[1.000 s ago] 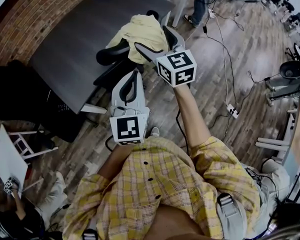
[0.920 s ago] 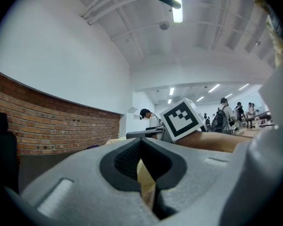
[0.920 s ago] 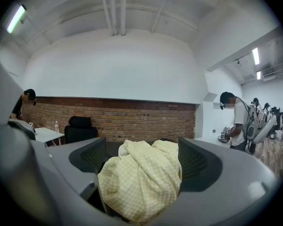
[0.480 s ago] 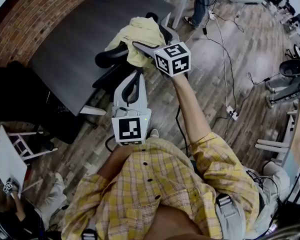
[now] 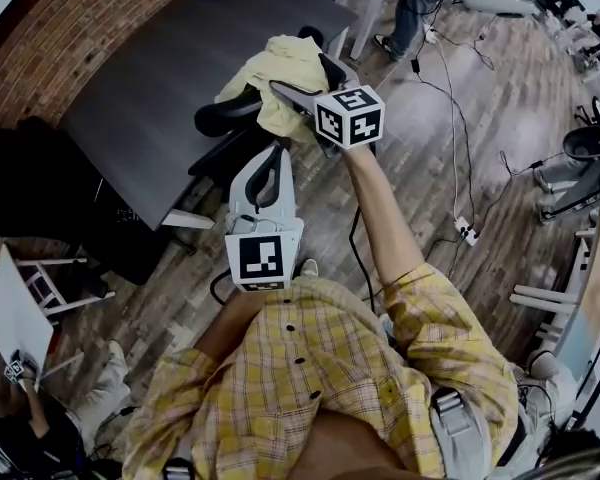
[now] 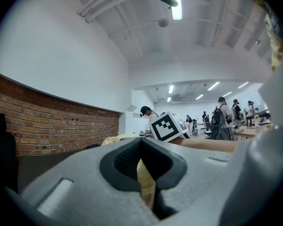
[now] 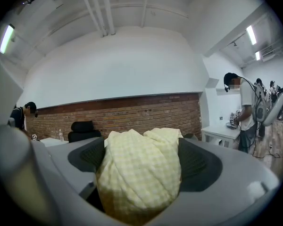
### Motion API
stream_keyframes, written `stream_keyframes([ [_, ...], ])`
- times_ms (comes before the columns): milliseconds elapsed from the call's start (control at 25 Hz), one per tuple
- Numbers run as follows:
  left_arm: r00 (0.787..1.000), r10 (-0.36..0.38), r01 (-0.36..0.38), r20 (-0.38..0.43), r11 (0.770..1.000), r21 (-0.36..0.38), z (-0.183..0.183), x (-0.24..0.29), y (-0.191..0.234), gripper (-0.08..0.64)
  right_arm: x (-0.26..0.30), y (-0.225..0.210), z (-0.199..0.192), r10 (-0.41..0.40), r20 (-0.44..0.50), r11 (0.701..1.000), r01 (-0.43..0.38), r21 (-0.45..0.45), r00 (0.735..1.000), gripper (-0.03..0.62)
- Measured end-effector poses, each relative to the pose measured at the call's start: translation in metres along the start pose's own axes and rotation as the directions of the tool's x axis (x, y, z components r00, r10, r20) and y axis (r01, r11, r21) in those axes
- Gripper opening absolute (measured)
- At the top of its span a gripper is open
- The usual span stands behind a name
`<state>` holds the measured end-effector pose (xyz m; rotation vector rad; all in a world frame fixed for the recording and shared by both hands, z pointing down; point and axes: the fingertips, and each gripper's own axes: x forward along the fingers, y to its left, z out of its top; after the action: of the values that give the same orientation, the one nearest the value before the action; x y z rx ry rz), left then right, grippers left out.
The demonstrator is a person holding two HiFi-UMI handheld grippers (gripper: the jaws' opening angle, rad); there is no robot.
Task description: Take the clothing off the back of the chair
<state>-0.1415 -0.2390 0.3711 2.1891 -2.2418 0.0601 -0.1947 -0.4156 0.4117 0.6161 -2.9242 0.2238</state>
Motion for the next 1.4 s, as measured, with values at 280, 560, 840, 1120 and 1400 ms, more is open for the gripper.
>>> stream_keyframes([
  [280, 1.000, -0.001, 0.001, 0.002, 1.000, -0.008, -0.001, 0.001, 0.001, 0.000, -0.001, -0.003, -0.001, -0.024, 0.005, 1.000, 0.024, -0.001, 1.000, 0.450],
  [560, 1.000, -0.010, 0.010, 0.003, 1.000, -0.016, 0.001, -0.002, 0.000, 0.000, -0.003, -0.001, 0.002, -0.035, 0.011, 0.999, 0.035, -0.008, 0.999, 0.377],
  [840, 1.000, -0.011, 0.011, 0.000, 1.000, -0.009, 0.001, -0.005, 0.002, 0.000, -0.004, 0.003, 0.004, -0.032, 0.004, 0.999, 0.032, -0.010, 0.999, 0.276],
  [1120, 1.000, -0.013, 0.013, 0.004, 1.000, -0.007, 0.003, -0.007, 0.002, 0.000, -0.008, 0.005, 0.008, -0.051, 0.026, 0.999, 0.051, -0.009, 0.998, 0.198],
  [1400, 1.000, -0.018, 0.018, 0.004, 1.000, -0.011, 0.003, -0.007, 0.001, 0.000, -0.014, 0.008, 0.011, -0.054, 0.033, 0.998, 0.054, -0.009, 0.998, 0.165],
])
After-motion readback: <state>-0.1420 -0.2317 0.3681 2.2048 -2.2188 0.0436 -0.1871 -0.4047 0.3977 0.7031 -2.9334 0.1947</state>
